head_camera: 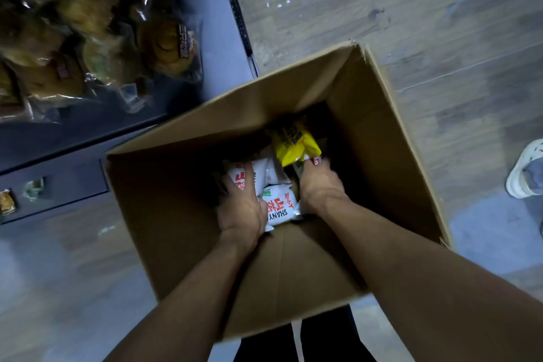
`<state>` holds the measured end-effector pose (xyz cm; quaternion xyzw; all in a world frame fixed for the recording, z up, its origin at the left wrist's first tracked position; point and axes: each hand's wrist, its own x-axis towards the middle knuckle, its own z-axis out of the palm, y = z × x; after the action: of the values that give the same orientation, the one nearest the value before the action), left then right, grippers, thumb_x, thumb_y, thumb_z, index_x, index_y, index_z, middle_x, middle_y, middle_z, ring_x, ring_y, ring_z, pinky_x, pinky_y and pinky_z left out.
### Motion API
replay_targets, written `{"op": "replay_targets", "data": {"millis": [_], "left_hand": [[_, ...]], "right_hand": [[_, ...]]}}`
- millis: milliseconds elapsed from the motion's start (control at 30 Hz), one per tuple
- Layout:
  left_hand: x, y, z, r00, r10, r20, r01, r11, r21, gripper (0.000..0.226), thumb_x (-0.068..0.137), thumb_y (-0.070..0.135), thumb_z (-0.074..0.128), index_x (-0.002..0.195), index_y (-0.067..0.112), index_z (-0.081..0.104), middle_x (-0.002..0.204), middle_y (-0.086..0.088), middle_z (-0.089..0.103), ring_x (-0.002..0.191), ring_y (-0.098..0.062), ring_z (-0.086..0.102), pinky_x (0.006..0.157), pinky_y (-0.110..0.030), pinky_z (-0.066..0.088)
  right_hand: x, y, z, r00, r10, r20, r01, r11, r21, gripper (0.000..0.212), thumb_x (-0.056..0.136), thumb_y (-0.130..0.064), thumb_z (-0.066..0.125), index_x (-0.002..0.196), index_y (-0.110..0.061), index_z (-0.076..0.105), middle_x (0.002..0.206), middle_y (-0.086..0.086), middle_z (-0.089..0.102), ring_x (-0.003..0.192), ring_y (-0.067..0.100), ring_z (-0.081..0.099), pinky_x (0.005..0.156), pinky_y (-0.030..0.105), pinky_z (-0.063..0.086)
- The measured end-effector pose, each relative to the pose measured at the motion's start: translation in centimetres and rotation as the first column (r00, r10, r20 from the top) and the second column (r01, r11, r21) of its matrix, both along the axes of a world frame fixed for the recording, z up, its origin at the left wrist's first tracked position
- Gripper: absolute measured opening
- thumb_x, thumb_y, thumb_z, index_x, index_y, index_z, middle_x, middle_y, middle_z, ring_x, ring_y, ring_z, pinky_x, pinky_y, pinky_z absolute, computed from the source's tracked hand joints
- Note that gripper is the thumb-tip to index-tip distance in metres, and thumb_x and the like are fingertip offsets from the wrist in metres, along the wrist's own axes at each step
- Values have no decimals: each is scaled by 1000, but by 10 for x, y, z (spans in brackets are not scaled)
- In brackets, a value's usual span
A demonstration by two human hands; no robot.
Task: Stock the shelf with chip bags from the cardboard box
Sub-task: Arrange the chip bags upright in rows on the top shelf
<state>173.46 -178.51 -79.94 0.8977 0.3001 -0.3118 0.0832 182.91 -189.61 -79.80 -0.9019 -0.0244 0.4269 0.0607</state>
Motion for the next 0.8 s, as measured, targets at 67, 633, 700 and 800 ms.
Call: {"op": "replay_targets", "data": {"millis": [67, 633, 700, 800], "left_hand": [[-1, 2, 15, 997, 79, 21, -78, 995, -67, 76, 91, 37, 56, 151, 28, 10, 145, -20, 23, 104, -37, 60, 79, -39, 50], [-1, -3, 231, 949, 15, 316, -4, 999, -34, 63, 85, 39, 58, 140, 21, 33, 115, -15, 50, 87, -42, 60, 69, -39, 46], [-7, -3, 252, 942, 4, 336, -3, 1000, -6, 62, 85, 43, 57, 140, 24, 35, 113, -13, 53, 88, -38, 61, 69, -38, 47], [-16, -5, 282, 927, 23, 373, -29, 1000, 9, 61, 84, 43, 57, 138, 25, 37, 110, -11, 55, 85, -35, 61, 64, -34, 43]], "right_hand": [[4, -1, 21, 998, 49, -28, -50, 999, -18, 62, 99, -16, 53, 151, -27, 22, 145, 15, 28, 122, 35, 47, 92, 41, 46], [-20, -19, 231, 978, 98, 184, -124, 983, 133, 77, 93, -13, 53, 155, -24, 6, 139, 20, 28, 112, 39, 49, 88, 42, 41], [-25, -20, 254, 971, 96, 219, -129, 982, 141, 75, 94, -20, 54, 154, -21, 8, 140, 20, 29, 111, 39, 51, 87, 41, 42], [-34, -19, 284, 948, 111, 297, -159, 977, 141, 71, 94, -24, 53, 153, -19, 12, 137, 20, 33, 108, 38, 55, 85, 40, 44]]}}
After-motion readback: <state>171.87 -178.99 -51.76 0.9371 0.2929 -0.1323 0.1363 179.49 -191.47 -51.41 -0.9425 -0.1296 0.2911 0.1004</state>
